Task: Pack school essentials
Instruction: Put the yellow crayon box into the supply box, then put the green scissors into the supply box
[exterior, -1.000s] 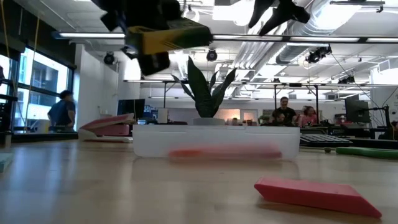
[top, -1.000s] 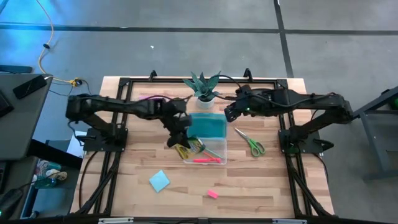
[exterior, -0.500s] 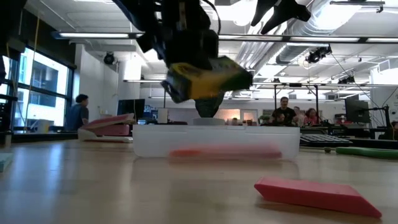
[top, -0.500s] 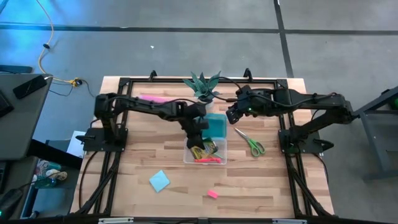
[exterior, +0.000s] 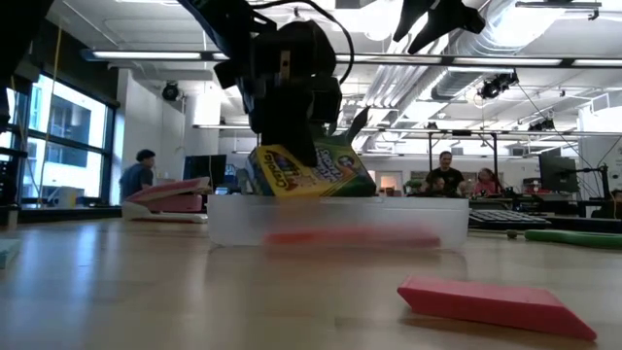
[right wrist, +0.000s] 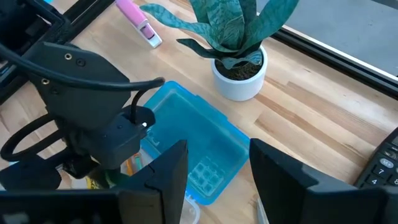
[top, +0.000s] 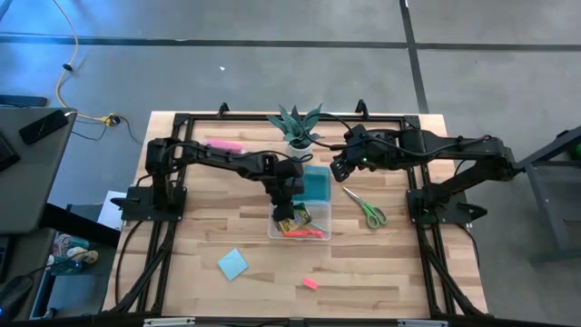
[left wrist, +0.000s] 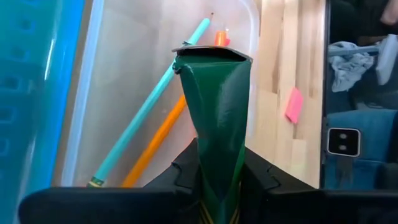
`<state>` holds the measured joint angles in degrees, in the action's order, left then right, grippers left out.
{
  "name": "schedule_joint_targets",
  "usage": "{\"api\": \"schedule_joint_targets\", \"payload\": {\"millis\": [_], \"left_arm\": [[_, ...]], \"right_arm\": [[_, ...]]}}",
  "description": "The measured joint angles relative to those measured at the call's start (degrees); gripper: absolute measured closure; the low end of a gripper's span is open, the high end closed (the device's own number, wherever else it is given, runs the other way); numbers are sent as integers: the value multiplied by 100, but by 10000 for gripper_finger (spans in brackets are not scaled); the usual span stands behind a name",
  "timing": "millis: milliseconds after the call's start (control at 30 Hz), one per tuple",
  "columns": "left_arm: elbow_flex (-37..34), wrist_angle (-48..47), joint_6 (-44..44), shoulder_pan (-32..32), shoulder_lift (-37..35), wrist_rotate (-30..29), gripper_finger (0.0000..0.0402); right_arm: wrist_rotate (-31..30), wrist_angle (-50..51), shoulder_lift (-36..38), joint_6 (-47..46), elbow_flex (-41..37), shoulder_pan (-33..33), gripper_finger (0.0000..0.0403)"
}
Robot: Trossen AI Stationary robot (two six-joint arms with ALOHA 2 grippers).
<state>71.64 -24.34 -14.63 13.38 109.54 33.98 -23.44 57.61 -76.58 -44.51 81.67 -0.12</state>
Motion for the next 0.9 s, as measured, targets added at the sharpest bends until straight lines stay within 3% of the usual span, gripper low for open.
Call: {"api": "schedule_joint_targets", "payload": {"millis": [567, 900], "left_arm": [[17, 5, -23, -72, -4, -279, 244], [738, -695, 217, 170, -11, -347, 241]], "right_arm": [[0, 43, 0, 45, 0, 0, 242], [2, 43, 0, 107, 0, 0, 242]]}}
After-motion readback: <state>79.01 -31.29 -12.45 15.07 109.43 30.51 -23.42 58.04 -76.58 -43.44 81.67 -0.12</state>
